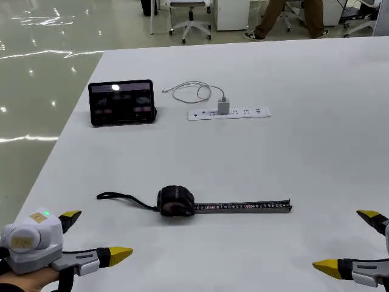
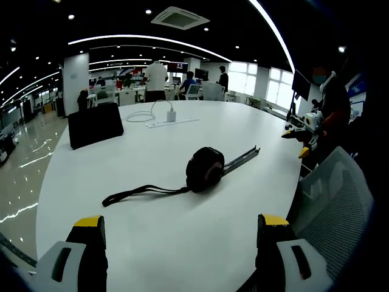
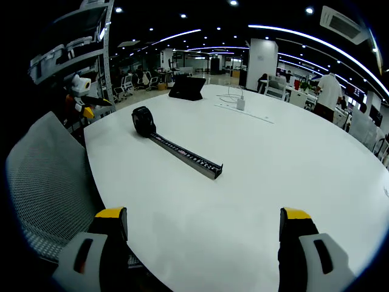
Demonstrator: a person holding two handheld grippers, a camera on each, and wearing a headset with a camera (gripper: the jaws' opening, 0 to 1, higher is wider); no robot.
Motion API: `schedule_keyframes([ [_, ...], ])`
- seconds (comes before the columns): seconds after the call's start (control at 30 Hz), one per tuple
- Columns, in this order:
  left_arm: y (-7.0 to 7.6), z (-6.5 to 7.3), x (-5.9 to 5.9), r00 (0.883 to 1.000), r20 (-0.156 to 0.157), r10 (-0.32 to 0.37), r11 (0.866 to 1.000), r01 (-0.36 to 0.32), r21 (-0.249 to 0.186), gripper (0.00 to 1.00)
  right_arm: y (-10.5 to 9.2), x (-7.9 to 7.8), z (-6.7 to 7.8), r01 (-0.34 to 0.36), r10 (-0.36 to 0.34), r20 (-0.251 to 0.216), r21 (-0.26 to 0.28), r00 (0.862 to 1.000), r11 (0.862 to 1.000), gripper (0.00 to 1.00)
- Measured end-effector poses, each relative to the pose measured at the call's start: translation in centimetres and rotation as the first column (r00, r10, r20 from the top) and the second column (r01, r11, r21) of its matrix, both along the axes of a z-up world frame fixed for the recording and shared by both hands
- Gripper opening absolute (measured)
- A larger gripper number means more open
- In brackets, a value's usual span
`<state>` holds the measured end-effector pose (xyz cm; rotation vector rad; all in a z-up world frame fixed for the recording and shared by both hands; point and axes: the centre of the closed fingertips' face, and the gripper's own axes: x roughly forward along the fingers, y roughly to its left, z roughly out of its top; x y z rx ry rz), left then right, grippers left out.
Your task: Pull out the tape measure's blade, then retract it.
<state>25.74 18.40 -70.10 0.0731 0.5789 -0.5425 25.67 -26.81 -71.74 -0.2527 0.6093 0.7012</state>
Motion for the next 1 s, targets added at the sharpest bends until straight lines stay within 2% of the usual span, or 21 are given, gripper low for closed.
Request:
schedule_keyframes([
  [0.03, 0.13, -0.03, -0.03, 1.0, 0.0, 0.004, 1.0, -0.004, 0.0, 1.0, 0.15, -0.14, 0.08, 0.005, -0.005, -0.012, 0.02, 1.0, 1.0, 1.0],
  [0.13, 0.23, -0.09, -0.19, 1.0, -0.002, 0.012, 1.0, -0.012, -0.007, 1.0, 0.0, -0.42, -0.11, -0.003, 0.003, -0.007, -0.002, 1.0, 1.0, 1.0],
  [0.4, 0.5, 0.06, -0.45, 1.0, -0.001, 0.015, 1.0, -0.015, 0.002, 1.0, -0.38, -0.98, -0.32, 0.002, -0.002, -0.003, -0.003, 1.0, 1.0, 1.0],
  [0.7, 0.47, 0.08, -0.47, 1.0, 0.0, 0.01, 1.0, -0.01, 0.005, 1.0, -0.69, -1.09, -0.33, 0.003, -0.003, -0.005, -0.007, 1.0, 1.0, 1.0],
  [1.0, 0.1, -0.21, -0.79, 1.0, -0.006, -0.016, 1.0, 0.016, 0.016, 1.0, -0.73, -0.89, 0.03, 0.016, -0.016, -0.006, 0.019, 1.0, 1.0, 1.0],
])
